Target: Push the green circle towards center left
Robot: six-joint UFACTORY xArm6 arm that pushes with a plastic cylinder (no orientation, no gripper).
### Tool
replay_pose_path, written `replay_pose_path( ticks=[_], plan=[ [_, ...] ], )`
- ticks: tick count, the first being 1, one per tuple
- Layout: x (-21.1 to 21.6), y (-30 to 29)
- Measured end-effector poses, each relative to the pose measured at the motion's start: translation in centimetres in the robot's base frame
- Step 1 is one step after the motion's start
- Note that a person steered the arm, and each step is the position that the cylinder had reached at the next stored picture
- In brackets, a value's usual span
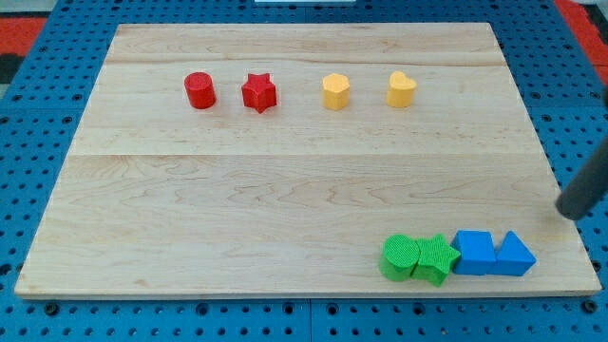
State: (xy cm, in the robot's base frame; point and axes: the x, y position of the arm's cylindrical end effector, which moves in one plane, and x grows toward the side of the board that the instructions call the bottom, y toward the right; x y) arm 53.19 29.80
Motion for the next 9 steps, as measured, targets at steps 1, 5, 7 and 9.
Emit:
replay_pose_path(
  ticks=[1, 5, 7, 9],
  plan=[
    [3.8, 0.2],
    [8.6, -19.5],
    [6.2, -21.2],
    [4.9, -24.9]
  ],
)
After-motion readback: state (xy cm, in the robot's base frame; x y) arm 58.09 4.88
